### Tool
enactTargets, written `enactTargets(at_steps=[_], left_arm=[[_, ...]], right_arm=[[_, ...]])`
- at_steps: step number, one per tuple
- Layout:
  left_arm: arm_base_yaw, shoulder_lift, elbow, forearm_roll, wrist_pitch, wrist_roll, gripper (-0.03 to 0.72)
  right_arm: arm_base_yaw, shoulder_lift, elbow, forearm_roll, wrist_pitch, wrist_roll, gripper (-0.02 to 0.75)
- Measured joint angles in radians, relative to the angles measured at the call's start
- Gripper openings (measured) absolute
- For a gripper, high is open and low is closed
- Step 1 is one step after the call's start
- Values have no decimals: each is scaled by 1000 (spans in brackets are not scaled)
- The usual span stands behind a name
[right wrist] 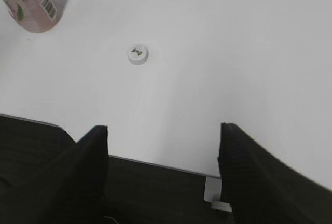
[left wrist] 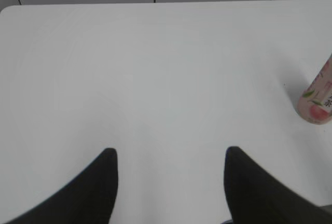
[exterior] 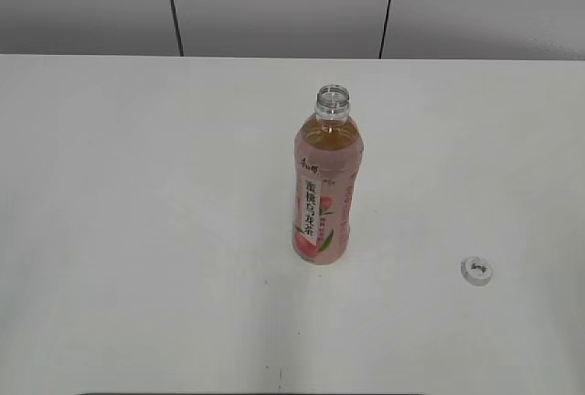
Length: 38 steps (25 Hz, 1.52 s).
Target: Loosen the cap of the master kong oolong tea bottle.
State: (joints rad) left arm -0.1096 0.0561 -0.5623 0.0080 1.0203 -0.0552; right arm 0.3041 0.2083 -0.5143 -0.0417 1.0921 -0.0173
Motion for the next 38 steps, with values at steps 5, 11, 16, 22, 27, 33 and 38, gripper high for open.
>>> enactTargets(at_steps=[5, 11, 16, 22, 27, 33, 38], left_arm=[[0, -61, 0, 1, 7, 0, 396], [0, -61, 0, 3, 7, 2, 396], [0, -62, 0, 5, 7, 3, 396], [0, -62, 0, 4, 6, 3, 396], [0, -62, 0, 4, 6, 3, 396], [0, -62, 0, 3, 6, 3, 391], [0, -62, 0, 3, 6, 4, 370]], right_arm=[[0, -90, 1, -3, 4, 0, 505], [0, -210, 1, -4, 6, -2, 505], [0, -213, 1, -4, 6, -3, 505], [0, -213, 1, -5, 6, -4, 505], [0, -213, 1, -5, 6, -4, 505], [0, -213, 1, -5, 6, -5, 505], [-60, -213, 1, -6, 6, -5, 505]])
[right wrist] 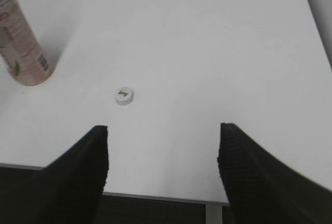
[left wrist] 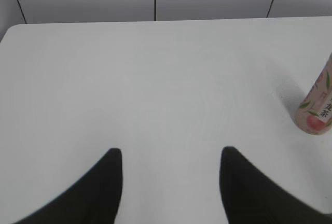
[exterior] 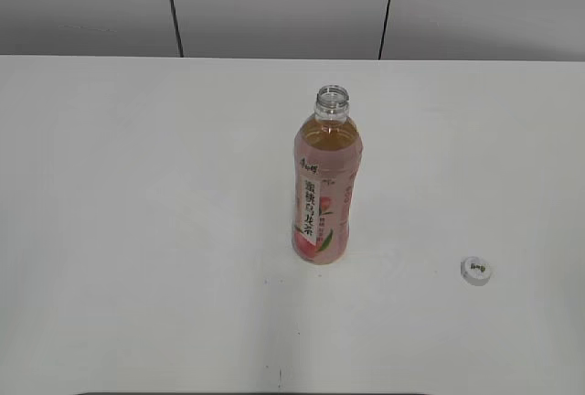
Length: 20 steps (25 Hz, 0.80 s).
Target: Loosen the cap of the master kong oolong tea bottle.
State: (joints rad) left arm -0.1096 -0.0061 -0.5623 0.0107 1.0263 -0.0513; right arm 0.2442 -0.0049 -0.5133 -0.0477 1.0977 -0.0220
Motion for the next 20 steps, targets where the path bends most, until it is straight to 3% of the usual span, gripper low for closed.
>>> enactTargets(at_steps=[7, 20], left_arm=[[10, 0, 0, 0, 0, 0, 355], [17, 0, 0, 0, 0, 0, 322]], right_arm=[[-200, 0, 0, 0, 0, 0, 505], [-276, 0, 0, 0, 0, 0, 505]])
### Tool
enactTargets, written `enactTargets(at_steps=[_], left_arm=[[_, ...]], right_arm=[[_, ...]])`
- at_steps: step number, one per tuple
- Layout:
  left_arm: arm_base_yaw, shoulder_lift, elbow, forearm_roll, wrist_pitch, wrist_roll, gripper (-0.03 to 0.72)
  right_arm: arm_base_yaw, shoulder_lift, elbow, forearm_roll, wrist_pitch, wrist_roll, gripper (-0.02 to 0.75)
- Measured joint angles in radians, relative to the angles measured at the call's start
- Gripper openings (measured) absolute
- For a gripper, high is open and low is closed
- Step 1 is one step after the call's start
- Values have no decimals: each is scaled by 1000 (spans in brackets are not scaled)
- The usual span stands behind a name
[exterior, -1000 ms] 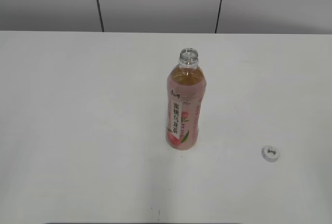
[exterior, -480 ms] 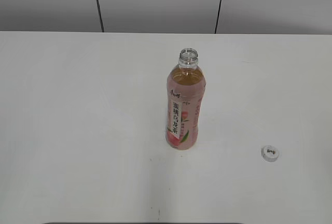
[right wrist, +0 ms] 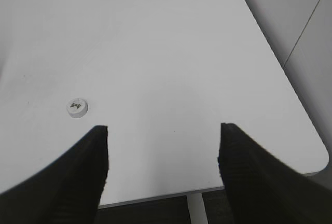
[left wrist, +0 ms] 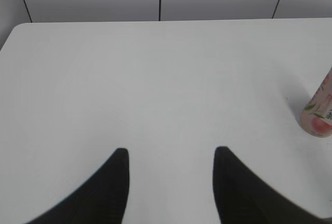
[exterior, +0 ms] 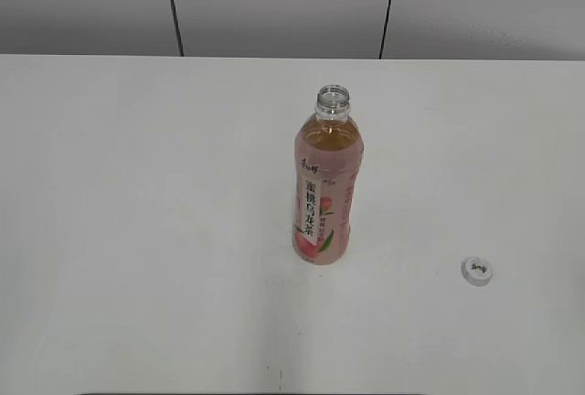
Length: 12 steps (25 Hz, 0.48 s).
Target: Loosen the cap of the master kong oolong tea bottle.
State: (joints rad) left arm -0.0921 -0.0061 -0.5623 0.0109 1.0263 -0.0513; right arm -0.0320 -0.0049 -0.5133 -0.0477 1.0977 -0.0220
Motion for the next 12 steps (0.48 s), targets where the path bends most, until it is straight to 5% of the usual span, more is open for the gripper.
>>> enactTargets(at_steps=[12], left_arm=[[21, 0, 0, -4, 0, 0, 298]], right_arm=[[-1, 0, 0, 0, 0, 0, 505]])
